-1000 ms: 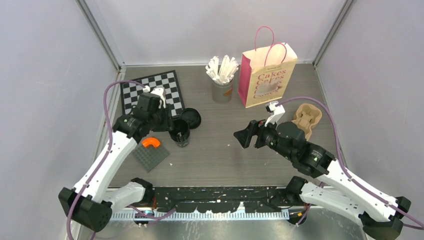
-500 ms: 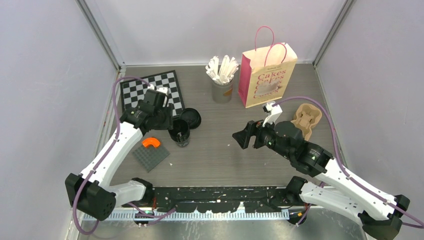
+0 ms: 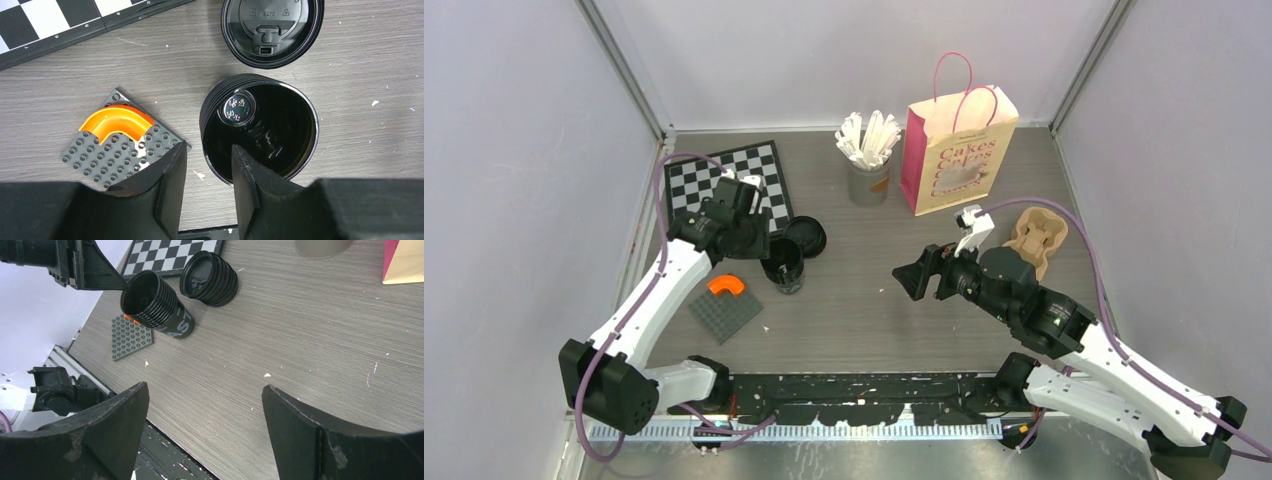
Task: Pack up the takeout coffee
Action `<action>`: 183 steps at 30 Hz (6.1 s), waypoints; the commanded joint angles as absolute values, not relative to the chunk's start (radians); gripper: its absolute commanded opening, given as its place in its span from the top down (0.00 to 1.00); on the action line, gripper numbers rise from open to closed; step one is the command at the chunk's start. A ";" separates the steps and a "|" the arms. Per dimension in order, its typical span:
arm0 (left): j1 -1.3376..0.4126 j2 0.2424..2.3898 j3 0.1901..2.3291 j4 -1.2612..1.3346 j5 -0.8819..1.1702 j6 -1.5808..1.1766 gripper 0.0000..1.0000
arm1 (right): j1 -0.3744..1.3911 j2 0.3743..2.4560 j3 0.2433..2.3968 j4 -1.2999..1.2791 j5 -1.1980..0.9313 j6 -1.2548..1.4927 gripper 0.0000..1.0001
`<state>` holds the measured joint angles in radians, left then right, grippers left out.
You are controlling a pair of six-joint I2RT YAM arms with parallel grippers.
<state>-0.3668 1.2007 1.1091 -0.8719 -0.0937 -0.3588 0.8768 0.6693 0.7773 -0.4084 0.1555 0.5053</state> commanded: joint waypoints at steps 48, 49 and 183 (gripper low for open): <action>-0.357 1.211 1.123 -0.820 -0.073 -0.302 0.89 | 0.877 0.694 0.732 -0.358 0.167 0.489 0.14; -0.357 1.209 1.125 -0.821 -0.071 -0.300 0.92 | 0.877 0.697 0.734 -0.356 0.170 0.486 0.14; -0.498 1.738 1.336 -0.492 -0.093 -0.436 0.70 | 0.877 0.584 0.839 -0.557 0.328 0.511 0.15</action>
<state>-0.5034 1.7393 1.3357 -0.5358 -0.0998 -0.4374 0.8768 0.5827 0.8375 -0.5987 0.3206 0.5213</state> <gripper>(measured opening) 0.299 0.856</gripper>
